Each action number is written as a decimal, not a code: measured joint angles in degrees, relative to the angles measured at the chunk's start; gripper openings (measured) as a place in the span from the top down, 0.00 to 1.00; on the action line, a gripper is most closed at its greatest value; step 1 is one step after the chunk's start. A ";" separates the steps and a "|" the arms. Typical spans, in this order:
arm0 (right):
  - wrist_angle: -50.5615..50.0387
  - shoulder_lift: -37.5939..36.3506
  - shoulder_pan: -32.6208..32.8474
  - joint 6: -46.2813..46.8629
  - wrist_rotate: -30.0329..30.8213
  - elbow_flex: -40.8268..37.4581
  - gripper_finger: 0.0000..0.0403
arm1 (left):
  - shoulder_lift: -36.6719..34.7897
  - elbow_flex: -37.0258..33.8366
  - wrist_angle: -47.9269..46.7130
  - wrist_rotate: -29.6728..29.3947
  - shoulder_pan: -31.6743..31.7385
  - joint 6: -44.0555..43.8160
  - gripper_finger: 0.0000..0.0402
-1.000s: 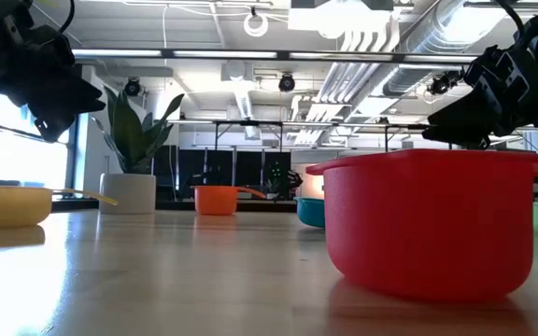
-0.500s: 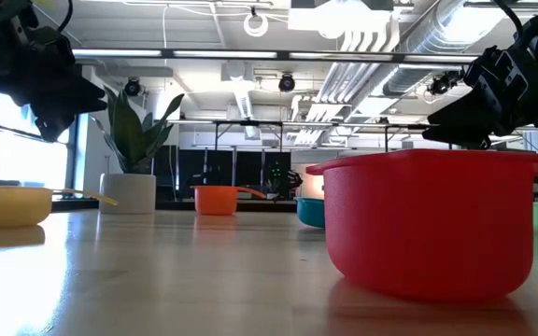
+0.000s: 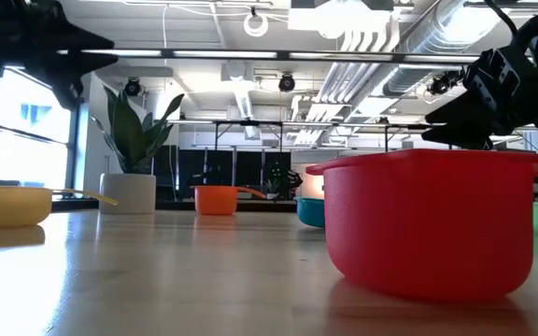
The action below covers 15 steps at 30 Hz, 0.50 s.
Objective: Nest measuring cups in basket
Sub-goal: Move the orange measuring cup to the center
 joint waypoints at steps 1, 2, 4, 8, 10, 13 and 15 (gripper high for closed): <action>0.09 0.01 -0.01 0.00 0.48 0.00 0.53 | 0.55 0.82 0.16 0.00 -0.02 0.88 0.81; 0.17 0.00 0.01 0.00 0.79 0.00 0.53 | 1.17 1.73 0.16 -0.02 0.00 1.92 0.81; 0.24 0.01 0.01 0.00 1.60 0.00 0.53 | 3.10 3.75 0.14 -0.37 -0.02 4.20 0.81; 0.26 0.01 0.01 0.00 1.62 0.00 0.53 | 8.62 8.23 0.11 -3.03 0.00 6.09 0.81; 0.26 0.00 -0.01 0.00 1.62 0.00 0.53 | 12.13 10.64 0.14 -3.43 0.00 7.33 0.81; 0.26 0.01 -0.01 0.00 1.63 0.00 0.53 | 18.09 14.63 0.11 -4.93 0.12 10.30 0.81; 0.26 0.00 -0.01 0.00 1.62 0.00 0.53 | 22.37 17.48 0.11 -6.71 0.87 12.38 0.81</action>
